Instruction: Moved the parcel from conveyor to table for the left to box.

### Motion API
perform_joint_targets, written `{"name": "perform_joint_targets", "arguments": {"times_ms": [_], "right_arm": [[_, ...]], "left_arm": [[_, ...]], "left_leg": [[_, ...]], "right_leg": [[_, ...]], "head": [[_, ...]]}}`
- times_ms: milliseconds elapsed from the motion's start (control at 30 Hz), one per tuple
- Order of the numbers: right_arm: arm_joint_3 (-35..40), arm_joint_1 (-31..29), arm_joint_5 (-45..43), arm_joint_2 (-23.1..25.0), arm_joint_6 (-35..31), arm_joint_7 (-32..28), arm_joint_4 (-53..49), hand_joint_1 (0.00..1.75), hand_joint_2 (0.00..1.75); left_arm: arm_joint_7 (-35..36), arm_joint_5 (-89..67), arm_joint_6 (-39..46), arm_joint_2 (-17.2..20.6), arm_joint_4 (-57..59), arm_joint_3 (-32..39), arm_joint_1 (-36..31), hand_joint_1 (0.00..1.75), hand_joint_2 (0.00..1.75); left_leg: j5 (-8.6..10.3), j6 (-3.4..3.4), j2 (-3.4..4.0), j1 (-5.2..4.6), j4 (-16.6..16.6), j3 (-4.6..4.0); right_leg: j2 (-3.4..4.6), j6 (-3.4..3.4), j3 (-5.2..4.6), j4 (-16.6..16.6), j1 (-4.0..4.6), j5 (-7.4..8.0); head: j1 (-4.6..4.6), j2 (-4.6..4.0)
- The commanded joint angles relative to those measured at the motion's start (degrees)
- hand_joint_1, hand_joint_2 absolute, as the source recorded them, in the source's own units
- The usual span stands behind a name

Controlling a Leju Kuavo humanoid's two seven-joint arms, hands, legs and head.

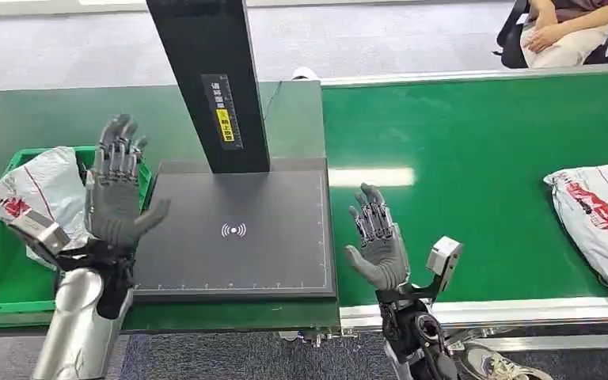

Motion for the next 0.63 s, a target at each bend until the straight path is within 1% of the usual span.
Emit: {"name": "perform_joint_targets", "arguments": {"times_ms": [33, 67, 100, 133, 167, 200, 233, 300, 367, 400, 433, 467, 633], "right_arm": [[0.3, -1.5, 2.2, -0.6, 0.1, 0.2, 1.7, 0.0, 1.75], [0.8, -1.9, 4.6, -0.4, -1.2, -0.2, 1.8, 0.0, 1.75], [1.0, -2.2, 5.2, -0.2, -1.9, -0.3, 2.1, 0.0, 1.75], [2.2, -2.8, 9.9, -0.5, -6.6, -1.6, 1.8, 0.0, 1.75], [2.8, -3.1, 13.1, -0.5, -10.4, -2.0, 1.5, 0.0, 1.75], [3.0, -3.2, 14.7, -0.4, -12.3, -2.0, 1.1, 0.0, 1.75], [3.0, -3.3, 14.7, -0.4, -12.3, -2.0, 1.0, 0.0, 1.75], [2.8, -2.8, 15.2, -0.3, -12.2, -1.3, 0.4, 0.0, 1.75], [2.4, -2.3, 15.7, -0.3, -12.5, -1.2, 0.3, 0.0, 1.75], [2.4, -2.3, 15.8, -0.3, -12.4, -1.2, 0.5, 0.0, 1.75], [2.3, -2.3, 16.0, -0.1, -12.4, -1.3, 0.6, 0.0, 1.75], [2.1, -2.1, 16.0, -0.1, -12.5, -1.3, 0.6, 0.0, 1.75], [1.9, -1.3, 16.1, 0.1, -12.5, -1.7, -0.1, 0.0, 1.75]], "left_arm": [[2.3, -1.1, -1.3, -7.5, 7.8, -5.9, 3.3, 0.0, 1.75], [3.7, 2.3, -4.8, -8.4, 10.4, -6.3, 3.3, 0.0, 1.75], [3.3, 2.8, -5.6, -8.6, 11.7, -7.1, 3.1, 0.0, 1.75], [3.5, 2.8, -5.9, -8.9, 13.5, -8.1, 3.2, 0.0, 1.75], [3.3, 3.0, -5.8, -9.4, 14.6, -8.4, 3.2, 0.0, 1.75], [3.6, 2.8, -5.8, -9.7, 15.5, -8.9, 3.2, 0.0, 1.75], [3.6, 2.8, -5.7, -9.9, 15.6, -8.9, 3.3, 0.0, 1.75], [4.3, 2.4, -5.6, -10.5, 18.0, -9.6, 3.3, 0.0, 1.75], [4.4, 4.3, -7.9, -11.0, 20.2, -9.8, 3.8, 0.0, 1.75], [5.3, 6.7, -10.7, -11.4, 21.3, -9.5, 4.1, 0.0, 1.75], [5.0, 6.2, -10.8, -11.2, 21.9, -10.5, 4.4, 0.0, 1.75], [4.6, 5.4, -10.3, -11.3, 22.5, -11.2, 4.6, 0.0, 1.75], [3.8, 4.5, -8.7, -12.2, 23.9, -11.8, 4.7, 0.0, 1.75]], "left_leg": [[0.03, 0.15, -0.14, -0.05, -0.1, 0.16], [0.02, 0.13, -0.13, -0.05, -0.1, 0.15], [0.03, 0.21, -0.17, -0.01, -0.2, 0.24], [0.05, 0.25, -0.31, -0.01, -0.2, 0.25], [0.05, 0.21, -0.28, -0.03, -0.1, 0.18], [0.03, 0.15, -0.2, -0.03, -0.1, 0.13], [0.03, 0.22, -0.18, -0.01, -0.1, 0.19], [0.01, 0.14, -0.11, -0.04, -0.1, 0.11], [0.05, 0.17, -0.24, -0.04, -0.1, 0.12], [0.03, 0.15, -0.19, -0.03, -0.1, 0.16], [0.0, 0.11, -0.11, -0.04, -0.1, 0.11], [0.01, 0.17, -0.11, -0.02, -0.2, 0.24], [0.0, 0.11, -0.14, -0.04, -0.1, 0.08]], "right_leg": [[-0.16, -0.1, 0.21, -0.1, -0.02, 0.0], [-0.16, -0.08, 0.2, -0.1, -0.02, -0.01], [-0.22, -0.17, 0.33, -0.2, 0.04, 0.01], [-0.36, -0.19, 0.4, -0.3, 0.06, 0.01], [-0.3, -0.16, 0.3, -0.2, 0.02, 0.0], [-0.21, -0.12, 0.22, -0.1, 0.01, 0.0], [-0.2, -0.18, 0.3, -0.2, 0.05, 0.03], [-0.16, -0.12, 0.18, -0.1, -0.01, 0.0], [-0.27, -0.16, 0.23, -0.1, 0.0, 0.01], [-0.2, -0.14, 0.25, -0.1, 0.0, 0.0], [-0.12, -0.09, 0.16, -0.1, -0.03, -0.01], [-0.14, -0.16, 0.3, -0.2, 0.01, 0.01], [-0.15, -0.08, 0.15, -0.1, -0.02, -0.02]], "head": [[0.0, 0.0], [0.0, 0.0], [0.0, 0.0], [0.02, 0.0], [0.02, 0.0], [0.02, 0.0], [0.02, 0.0], [0.0, 0.0], [0.02, 0.0], [0.0, 0.0], [0.0, 0.0], [0.0, 0.0], [0.0, 0.0]]}}
